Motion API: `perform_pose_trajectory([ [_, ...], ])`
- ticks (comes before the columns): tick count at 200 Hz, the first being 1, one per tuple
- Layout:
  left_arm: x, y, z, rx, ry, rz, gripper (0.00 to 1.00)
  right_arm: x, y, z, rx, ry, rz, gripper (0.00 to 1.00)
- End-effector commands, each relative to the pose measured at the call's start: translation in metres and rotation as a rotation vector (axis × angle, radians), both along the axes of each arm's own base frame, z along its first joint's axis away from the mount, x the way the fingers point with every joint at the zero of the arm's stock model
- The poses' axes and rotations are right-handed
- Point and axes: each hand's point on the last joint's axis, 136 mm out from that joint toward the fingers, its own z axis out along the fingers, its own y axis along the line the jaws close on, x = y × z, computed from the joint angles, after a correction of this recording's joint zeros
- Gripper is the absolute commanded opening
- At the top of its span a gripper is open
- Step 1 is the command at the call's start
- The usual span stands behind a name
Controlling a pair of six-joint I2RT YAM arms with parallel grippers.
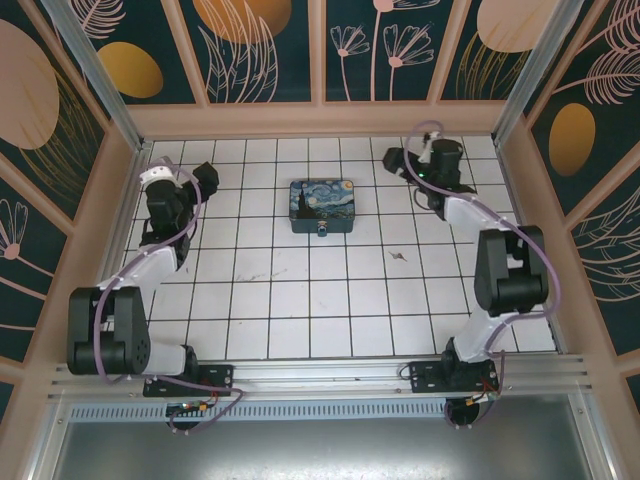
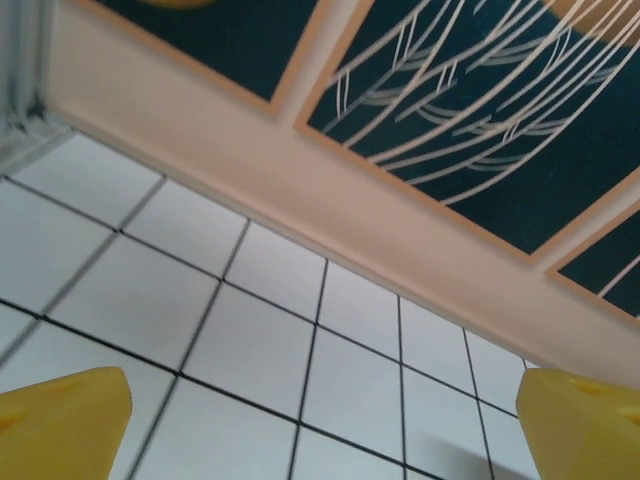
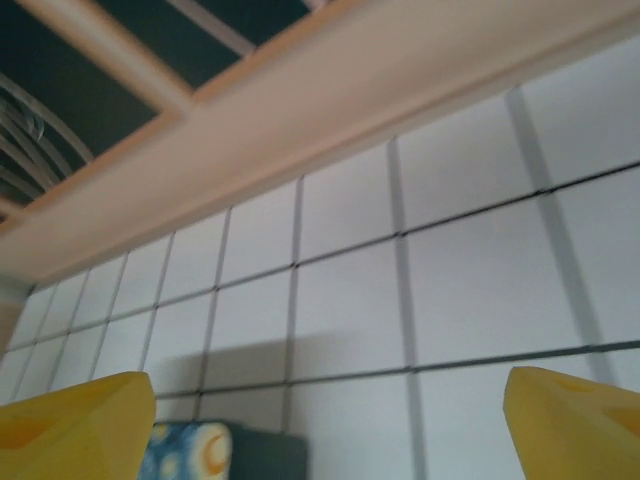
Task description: Unlock the padlock with the key
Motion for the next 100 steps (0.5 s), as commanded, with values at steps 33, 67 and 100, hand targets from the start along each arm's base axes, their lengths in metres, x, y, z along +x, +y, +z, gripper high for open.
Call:
perform_pose_trajectory([
  [33,0.040,-0.100,-0.053,-0.099,0.269,-0.299,0.99,0.000,0.072,-0.035,0.138,0.206,0.079,0.83],
  [67,0.053,-0.141,-0.081,-0.149,0.346,-0.398,0.99,0.000,0.086,-0.054,0.142,0.245,0.074,0.82],
  [100,0.058,-0.178,-0.092,-0.134,0.372,-0.476,0.99,-0.004,0.099,-0.063,0.157,0.256,0.098,0.80],
])
